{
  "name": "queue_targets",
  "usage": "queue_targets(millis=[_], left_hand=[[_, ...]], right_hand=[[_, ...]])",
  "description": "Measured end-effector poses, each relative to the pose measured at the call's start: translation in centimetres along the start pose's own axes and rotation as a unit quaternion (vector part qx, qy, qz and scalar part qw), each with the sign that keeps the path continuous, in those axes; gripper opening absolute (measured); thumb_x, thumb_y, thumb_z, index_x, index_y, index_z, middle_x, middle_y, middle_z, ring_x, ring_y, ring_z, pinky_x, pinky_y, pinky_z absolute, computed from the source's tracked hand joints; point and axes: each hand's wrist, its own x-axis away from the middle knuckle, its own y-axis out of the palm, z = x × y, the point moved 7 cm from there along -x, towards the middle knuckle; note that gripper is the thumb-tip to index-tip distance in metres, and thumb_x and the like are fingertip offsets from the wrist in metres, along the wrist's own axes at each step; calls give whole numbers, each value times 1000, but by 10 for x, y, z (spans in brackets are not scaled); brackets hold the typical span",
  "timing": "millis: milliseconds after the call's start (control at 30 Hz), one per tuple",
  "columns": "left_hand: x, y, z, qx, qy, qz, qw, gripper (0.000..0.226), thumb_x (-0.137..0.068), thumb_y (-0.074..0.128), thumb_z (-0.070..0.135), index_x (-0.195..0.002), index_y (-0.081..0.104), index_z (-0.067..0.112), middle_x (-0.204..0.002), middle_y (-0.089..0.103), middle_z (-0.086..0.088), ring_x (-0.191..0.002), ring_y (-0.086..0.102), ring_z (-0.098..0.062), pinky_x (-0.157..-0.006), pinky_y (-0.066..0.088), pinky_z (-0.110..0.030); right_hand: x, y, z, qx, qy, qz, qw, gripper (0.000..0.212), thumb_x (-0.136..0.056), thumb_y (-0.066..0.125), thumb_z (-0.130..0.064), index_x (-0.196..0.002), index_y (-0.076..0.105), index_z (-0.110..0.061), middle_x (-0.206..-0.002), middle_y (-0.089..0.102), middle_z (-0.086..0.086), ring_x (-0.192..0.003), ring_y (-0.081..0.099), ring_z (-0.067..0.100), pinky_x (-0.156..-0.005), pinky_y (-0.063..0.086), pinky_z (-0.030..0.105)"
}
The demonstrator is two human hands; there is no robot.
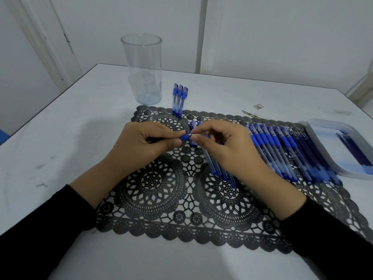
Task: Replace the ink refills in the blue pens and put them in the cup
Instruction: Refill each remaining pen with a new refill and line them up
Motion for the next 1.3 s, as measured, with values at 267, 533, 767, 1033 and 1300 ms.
queue_targets(millis=[267, 533, 767, 1033, 1300], left_hand=[[-5, -24, -22, 0, -86, 70, 994, 22, -80, 79, 20, -100, 78, 29, -90, 76, 14, -87, 71, -2, -84, 55, -19], [-4, -24, -23, 0, -109, 74, 991, 22, -80, 79, 19, -96, 76, 34, -87, 74, 21, -85, 69, 3, -77, 48, -6], [-2, -24, -21, -1, -108, 63, 992, 22, -80, 79, 19, -99, 77, 32, -91, 76, 17, -90, 70, 1, -83, 51, -10], [1, -23, -22, 4, -120, 51, 991, 23, -79, 79, 20, -101, 78, 28, -91, 76, 14, -89, 71, -3, -84, 53, -14], [2, -19, -17, 36, -135, 41, 989, 22, -75, 82, 18, -93, 78, 31, -86, 76, 17, -86, 71, 0, -79, 51, -8]], right_hand=[[-13, 4, -1, 206, 10, -38, 978, 37, -90, 67, -33, -125, 64, -21, -113, 66, -9, -91, 52, 4, -82, 32, 8], [-11, 28, -5, 349, -43, -146, 925, 39, -95, 60, -31, -130, 61, -14, -121, 63, 2, -111, 46, 21, -96, 32, 26], [-14, 29, -4, 335, -35, -154, 929, 33, -97, 58, -21, -129, 62, -14, -124, 63, 1, -113, 46, 20, -92, 26, 19], [-15, 0, -10, 206, 4, 37, 978, 22, -95, 57, -13, -111, 72, -15, -87, 65, -11, -78, 52, 1, -73, 35, 10], [-11, -16, -3, 37, 46, 88, 994, 14, -97, 58, -20, -100, 72, -23, -65, 56, -16, -58, 47, -1, -56, 35, 8]])
